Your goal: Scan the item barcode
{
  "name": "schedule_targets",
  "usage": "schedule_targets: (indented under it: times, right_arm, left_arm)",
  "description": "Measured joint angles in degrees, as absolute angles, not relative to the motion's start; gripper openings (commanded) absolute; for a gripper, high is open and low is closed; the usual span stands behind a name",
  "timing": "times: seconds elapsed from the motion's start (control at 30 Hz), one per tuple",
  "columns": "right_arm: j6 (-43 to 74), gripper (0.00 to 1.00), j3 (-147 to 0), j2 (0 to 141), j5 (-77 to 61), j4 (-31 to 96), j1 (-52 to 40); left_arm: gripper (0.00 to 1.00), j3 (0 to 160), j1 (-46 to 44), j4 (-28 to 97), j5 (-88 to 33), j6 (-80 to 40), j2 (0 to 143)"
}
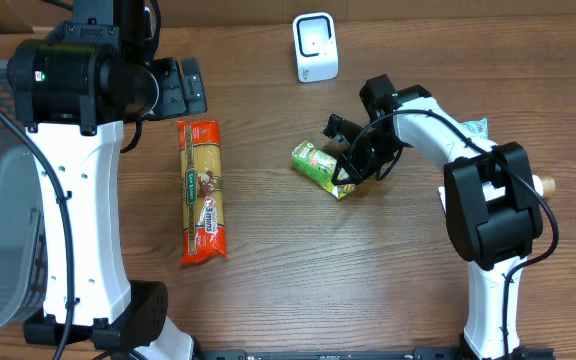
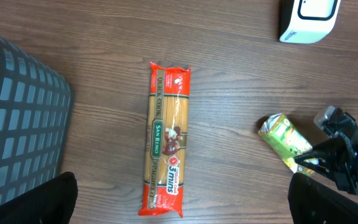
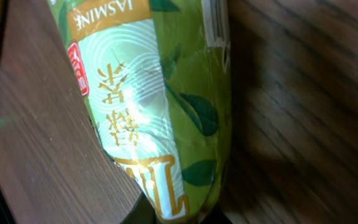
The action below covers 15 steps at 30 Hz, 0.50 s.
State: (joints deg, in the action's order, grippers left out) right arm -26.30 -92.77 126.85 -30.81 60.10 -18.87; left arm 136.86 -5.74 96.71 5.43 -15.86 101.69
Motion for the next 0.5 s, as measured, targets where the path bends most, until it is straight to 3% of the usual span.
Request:
schedule_targets:
  times: [0.1,0.33,0.5]
  right_arm:
    - [-19.6,0.04,-93.9,125.7,-24.2,59.9,-19.7]
    - [5.4,0.04,-94.4,119.6,9.5,63.1,-23.5]
    - [18.9,0.04,-92.8,119.3,25.6,64.3,-28.7]
  left_arm:
    - [1.0,136.9,-5.7,96.7,5.4,-15.9,101.7]
    - [1.0,136.9,-5.7,96.7,5.4,-15.9,101.7]
    - [1.0,136.9,-5.7,96.7,5.4,-15.9,101.7]
